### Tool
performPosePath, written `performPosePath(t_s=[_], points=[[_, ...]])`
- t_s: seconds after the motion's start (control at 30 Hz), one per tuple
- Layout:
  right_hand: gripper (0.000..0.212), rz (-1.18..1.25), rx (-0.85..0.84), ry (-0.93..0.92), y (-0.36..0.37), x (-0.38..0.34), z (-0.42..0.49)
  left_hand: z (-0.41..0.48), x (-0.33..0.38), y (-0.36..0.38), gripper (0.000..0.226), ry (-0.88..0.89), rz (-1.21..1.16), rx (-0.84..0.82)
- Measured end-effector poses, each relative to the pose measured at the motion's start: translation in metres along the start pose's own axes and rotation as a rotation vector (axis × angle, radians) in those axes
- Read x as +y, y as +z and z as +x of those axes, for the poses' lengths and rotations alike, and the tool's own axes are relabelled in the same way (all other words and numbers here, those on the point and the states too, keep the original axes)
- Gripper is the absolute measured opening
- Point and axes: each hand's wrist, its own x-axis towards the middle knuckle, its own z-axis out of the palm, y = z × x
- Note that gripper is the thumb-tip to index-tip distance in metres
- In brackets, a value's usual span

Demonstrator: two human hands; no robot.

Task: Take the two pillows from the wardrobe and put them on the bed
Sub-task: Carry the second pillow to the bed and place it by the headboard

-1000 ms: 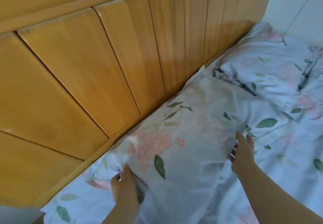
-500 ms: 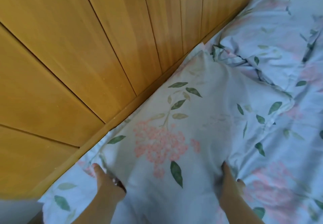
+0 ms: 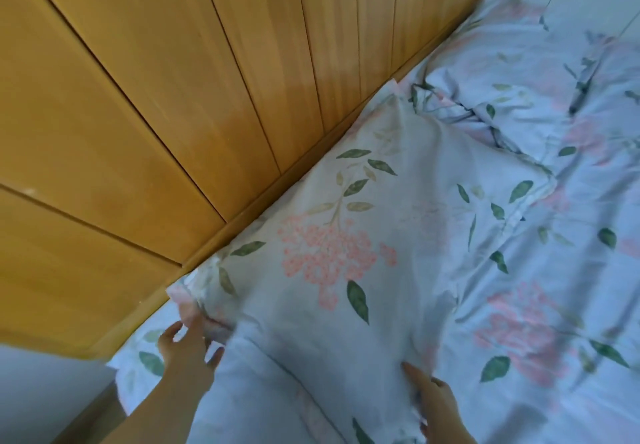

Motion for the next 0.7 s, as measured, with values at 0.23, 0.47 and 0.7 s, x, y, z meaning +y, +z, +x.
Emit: performPosePath(t_s=[0.23,0.47,0.7], points=[[0.035,-0.118,-0.115,0.096,-0.009,0.055,-0.002,-0.022,-0.051,0.017,0.01,-0.204,0.219,-0.114],[0.015,-0.151,-0.085,0.071,-0.016,0.081,0.006,-0.003,-0.069,-0.024,0.009,-0.069,0.524,-0.069],[0.023,-0.259,-0.03,0.074,-0.032,0.075,-0.009,-0.048,-0.095,-0.028,0.006,0.033,0.641,-0.225]])
